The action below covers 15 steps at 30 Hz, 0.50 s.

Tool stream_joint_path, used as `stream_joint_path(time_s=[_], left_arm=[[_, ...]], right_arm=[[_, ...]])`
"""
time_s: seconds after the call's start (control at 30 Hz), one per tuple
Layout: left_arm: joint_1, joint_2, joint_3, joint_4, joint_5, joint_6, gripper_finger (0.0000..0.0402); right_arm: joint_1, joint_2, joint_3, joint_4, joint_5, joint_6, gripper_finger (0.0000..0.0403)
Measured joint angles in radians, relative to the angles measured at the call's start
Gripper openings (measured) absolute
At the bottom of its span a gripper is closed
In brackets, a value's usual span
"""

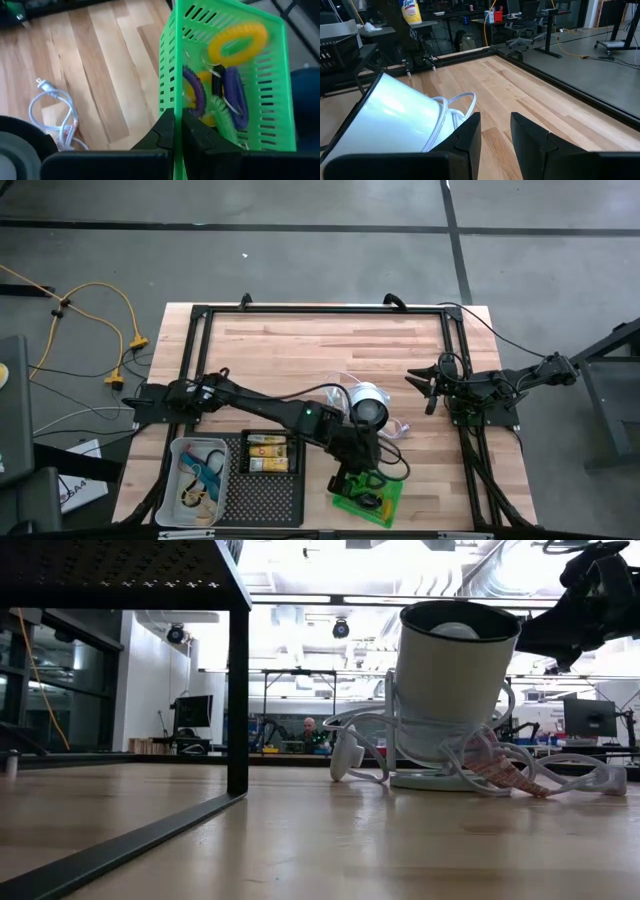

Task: Pick & Place Office Desk Supplies
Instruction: Put the green bin on the shelf

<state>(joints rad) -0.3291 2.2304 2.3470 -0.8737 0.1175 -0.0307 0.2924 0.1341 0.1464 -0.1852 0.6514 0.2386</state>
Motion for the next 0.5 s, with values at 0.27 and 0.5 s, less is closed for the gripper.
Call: stream_joint_path(time_s=[0.27,0.5], left_arm=[[-0.035,-0.067,0.002,-0.095,-0.040,-0.062,0.0004],[-0.081,-0.117,0.002,-0.174,-0.090,-0.099,0.0005]], right_arm=[[0.000,0.000,0.000,-0.001,0.000,0.000,0.0094],[0.000,0.000,0.000,0.001,0.000,0.000,0.0094]])
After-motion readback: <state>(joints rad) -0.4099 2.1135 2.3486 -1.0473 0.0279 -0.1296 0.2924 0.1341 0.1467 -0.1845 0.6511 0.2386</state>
